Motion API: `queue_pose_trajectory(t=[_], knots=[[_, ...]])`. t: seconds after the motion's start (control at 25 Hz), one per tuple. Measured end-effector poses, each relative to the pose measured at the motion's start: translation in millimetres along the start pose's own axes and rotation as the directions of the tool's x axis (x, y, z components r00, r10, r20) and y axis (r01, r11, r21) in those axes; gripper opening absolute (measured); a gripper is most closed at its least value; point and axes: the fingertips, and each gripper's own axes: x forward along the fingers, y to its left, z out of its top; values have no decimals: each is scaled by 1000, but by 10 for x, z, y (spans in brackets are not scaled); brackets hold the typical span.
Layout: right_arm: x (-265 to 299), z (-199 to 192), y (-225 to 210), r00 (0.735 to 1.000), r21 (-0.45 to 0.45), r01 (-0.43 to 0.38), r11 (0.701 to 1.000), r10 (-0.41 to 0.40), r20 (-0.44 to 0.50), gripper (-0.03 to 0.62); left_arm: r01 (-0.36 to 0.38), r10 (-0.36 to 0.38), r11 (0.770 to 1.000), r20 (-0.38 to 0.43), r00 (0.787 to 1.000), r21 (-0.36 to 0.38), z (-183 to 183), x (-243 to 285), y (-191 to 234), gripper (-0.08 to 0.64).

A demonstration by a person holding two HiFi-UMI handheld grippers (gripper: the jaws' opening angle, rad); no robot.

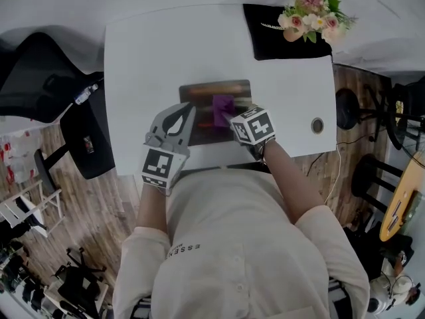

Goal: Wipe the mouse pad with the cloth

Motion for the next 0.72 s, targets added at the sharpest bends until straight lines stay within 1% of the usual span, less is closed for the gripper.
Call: queue_pose_trajectory(t=[0.12,0.32,0.44,0.6,0.72], knots=[[-101,-64,-182,1000,6,25,1000,-25,-11,101,14,-14,1000,0,1000,4,46,133,-128,2],[-290,-161,-452,997,6,71,997,-71,-13,101,11,-11,1000,14,1000,10,133,235,-266,2],[-398,-239,-632,995,23,100,995,-99,-10,101,13,-13,1000,13,1000,13,151,288,-356,2],[-515,-371,-803,991,43,136,990,-135,-20,101,17,-17,1000,21,1000,17,172,300,-484,2],[-579,-423,-876,986,38,163,986,-162,-26,101,21,-22,999,29,999,27,186,273,-555,2]])
